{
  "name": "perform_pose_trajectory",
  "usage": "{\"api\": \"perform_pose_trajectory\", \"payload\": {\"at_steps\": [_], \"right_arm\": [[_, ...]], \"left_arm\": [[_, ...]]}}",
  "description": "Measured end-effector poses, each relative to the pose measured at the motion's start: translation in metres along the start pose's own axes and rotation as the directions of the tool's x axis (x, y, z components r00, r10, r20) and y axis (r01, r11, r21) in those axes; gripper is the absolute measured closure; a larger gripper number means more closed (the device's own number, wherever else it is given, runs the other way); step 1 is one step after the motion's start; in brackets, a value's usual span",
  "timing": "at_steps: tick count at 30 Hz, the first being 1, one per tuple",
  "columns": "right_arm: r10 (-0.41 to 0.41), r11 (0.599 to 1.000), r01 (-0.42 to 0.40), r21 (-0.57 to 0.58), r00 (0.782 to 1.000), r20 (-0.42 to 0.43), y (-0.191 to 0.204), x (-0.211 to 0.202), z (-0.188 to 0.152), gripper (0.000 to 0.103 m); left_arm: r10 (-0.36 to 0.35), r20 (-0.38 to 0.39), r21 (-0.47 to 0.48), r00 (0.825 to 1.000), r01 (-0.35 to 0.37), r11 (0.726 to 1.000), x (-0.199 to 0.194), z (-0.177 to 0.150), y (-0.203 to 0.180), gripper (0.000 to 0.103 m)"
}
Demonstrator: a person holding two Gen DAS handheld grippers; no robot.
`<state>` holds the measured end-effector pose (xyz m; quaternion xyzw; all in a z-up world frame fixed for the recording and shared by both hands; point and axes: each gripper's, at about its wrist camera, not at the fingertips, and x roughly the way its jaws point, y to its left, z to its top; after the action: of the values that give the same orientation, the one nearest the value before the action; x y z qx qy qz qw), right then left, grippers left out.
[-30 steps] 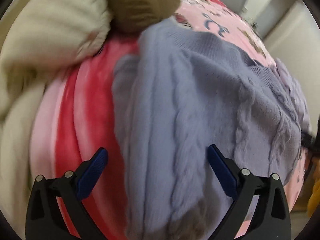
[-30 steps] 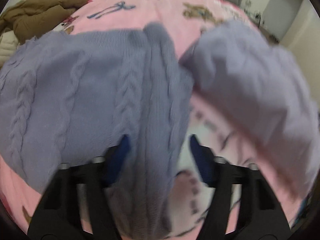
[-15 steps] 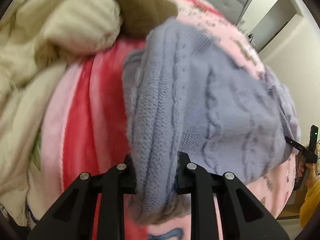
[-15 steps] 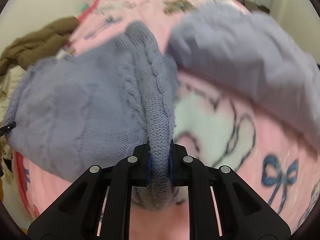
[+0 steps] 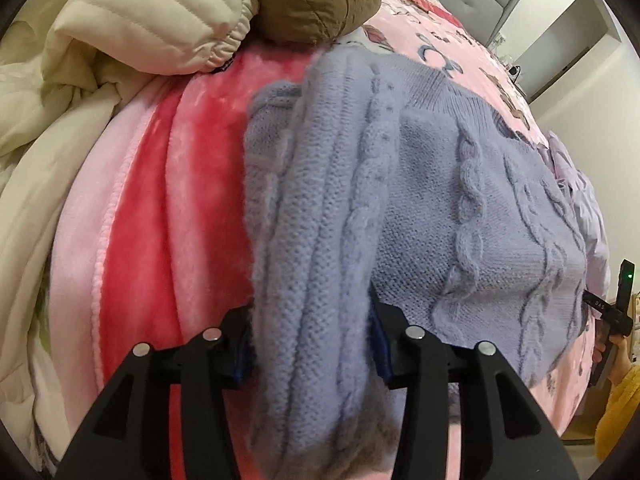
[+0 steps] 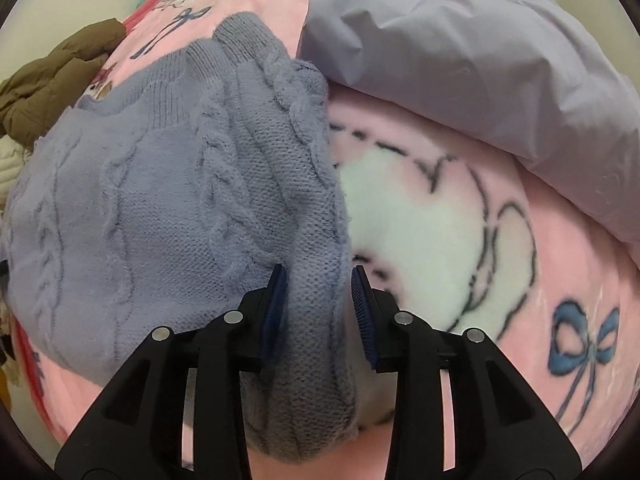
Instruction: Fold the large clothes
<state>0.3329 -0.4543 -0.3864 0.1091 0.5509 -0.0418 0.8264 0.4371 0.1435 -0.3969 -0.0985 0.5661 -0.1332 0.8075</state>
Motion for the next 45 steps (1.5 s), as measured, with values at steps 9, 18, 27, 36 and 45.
{"api": "perform_pose_trajectory", "payload": {"at_steps": [9, 18, 27, 36, 45], "right_arm": [[0.060, 0.992, -0.049, -0.115, 0.994, 0.091, 0.015, -0.029, 0.038, 0.025], [0.104, 0.993, -0.105, -0.061, 0.994, -0.019, 0.012, 0.035, 0.055, 0.013], [0.181, 0.983, -0.183, -0.005, 0.977, -0.115, -0.001, 0.057, 0.058, 0.008], [0.221, 0.975, -0.223, 0.009, 0.960, -0.175, 0.013, 0.063, 0.066, 0.007], [0.081, 0.995, -0.090, -0.045, 0.983, -0.166, 0.046, 0.072, 0.066, 0.015]], "left_arm": [[-0.001, 0.033, 0.152, 0.999, -0.004, 0.988, -0.035, 0.042, -0.004, 0.013], [-0.030, -0.093, 0.118, 0.995, 0.041, 0.992, 0.024, 0.084, -0.005, 0.013], [-0.098, -0.158, 0.053, 0.983, 0.108, 0.993, 0.047, 0.078, 0.010, 0.010], [-0.077, -0.254, 0.130, 0.964, 0.113, 0.985, 0.058, 0.079, -0.017, 0.006], [-0.032, -0.228, 0.086, 0.973, 0.053, 0.995, 0.074, 0.075, -0.025, 0.004]]}}
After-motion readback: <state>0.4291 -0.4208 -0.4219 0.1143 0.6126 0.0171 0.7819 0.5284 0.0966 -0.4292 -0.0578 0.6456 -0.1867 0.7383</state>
